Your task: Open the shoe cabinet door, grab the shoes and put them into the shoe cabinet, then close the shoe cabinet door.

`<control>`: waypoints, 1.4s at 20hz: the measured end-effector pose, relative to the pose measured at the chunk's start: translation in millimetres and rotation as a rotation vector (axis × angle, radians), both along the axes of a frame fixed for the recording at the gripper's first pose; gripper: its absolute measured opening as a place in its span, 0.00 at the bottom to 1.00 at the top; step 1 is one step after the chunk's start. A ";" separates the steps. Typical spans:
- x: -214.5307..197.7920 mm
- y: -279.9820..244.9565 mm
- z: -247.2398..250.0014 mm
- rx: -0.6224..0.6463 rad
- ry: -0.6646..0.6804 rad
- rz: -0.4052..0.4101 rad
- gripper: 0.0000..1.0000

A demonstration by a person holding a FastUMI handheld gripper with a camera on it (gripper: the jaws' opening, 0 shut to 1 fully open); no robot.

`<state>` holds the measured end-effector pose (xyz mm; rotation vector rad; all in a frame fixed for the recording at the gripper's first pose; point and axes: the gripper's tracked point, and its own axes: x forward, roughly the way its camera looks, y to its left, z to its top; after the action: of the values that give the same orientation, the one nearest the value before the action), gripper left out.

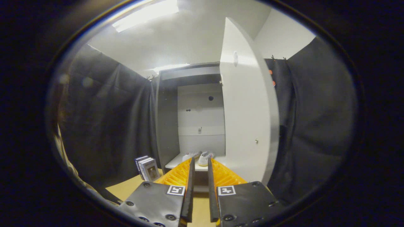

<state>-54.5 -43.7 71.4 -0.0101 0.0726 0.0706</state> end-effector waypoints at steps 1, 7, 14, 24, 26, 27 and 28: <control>-7.5 -13.9 4.4 0.011 -0.002 0.005 0.23; -45.6 -89.4 20.1 0.026 -0.023 -0.008 0.22; -31.7 -162.7 25.5 -0.004 -0.046 -0.082 0.44; 37.0 -194.0 15.0 0.030 -0.044 -0.088 0.93; 52.4 -193.2 9.8 0.051 -0.028 -0.073 0.93; 59.4 -191.2 7.6 0.061 -0.019 -0.063 0.93; 60.8 -188.8 5.1 0.069 -0.011 -0.055 0.93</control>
<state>6.3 -232.5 76.4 0.0609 0.0599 0.0186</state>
